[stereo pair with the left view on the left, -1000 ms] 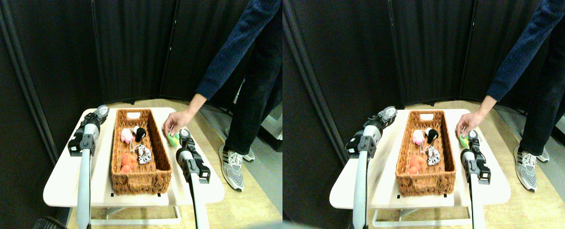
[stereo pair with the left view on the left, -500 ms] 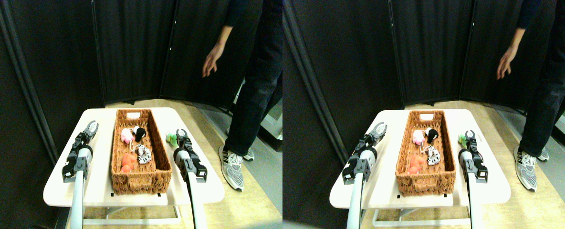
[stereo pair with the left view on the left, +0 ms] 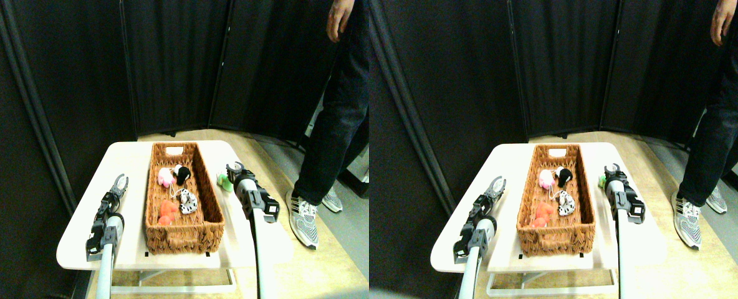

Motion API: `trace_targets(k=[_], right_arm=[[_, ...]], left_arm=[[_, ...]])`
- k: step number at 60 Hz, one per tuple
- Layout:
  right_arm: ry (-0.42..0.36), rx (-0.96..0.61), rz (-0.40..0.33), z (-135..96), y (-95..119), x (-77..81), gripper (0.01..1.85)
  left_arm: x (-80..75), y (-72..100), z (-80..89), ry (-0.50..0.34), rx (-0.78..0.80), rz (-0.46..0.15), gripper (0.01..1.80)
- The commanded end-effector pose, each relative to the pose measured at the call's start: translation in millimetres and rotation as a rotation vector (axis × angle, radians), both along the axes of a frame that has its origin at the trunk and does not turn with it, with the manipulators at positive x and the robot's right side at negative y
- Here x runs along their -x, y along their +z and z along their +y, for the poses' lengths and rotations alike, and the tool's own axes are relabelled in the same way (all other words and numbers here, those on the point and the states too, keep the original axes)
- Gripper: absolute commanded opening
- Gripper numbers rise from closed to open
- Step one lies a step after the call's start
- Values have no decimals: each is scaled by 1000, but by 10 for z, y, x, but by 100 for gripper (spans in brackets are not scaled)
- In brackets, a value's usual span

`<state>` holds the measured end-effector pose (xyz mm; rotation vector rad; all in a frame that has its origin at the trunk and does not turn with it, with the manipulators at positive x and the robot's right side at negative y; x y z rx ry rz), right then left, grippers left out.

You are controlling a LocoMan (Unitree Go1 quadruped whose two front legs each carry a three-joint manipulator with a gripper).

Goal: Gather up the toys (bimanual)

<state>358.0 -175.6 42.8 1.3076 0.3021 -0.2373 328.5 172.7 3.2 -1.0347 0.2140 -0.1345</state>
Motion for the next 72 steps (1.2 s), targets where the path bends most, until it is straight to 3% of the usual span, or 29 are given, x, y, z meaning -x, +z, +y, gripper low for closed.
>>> trace_targets(k=[1, 6, 15, 29, 45, 51, 62, 72], right_arm=[[15, 29, -4, -8, 93, -17, 33], [38, 20, 18, -25, 78, -7, 49], [70, 15, 51, -68, 29, -3, 60], [76, -7, 132, -135, -216, -26, 85], [28, -80, 199, -140, -482, -124, 79], [19, -96, 205, -132, -559, -168, 79], [-30, -125, 217, -153, -743, -235, 58], [-45, -127, 225, -165, -824, -273, 58]], left_arm=[[-29, 14, -11, -2, -25, -41, 1], [-33, 4, -4, 4, -19, -39, 1], [-36, 9, 0, 14, -1, -33, 1], [-57, 42, -35, 19, 20, -35, 1], [-60, 63, -80, 15, 24, -36, 1], [-57, 68, -84, 31, 26, -32, 1], [-58, 58, -66, 19, 23, -44, 1], [-64, 57, -69, 41, 41, -34, 1]])
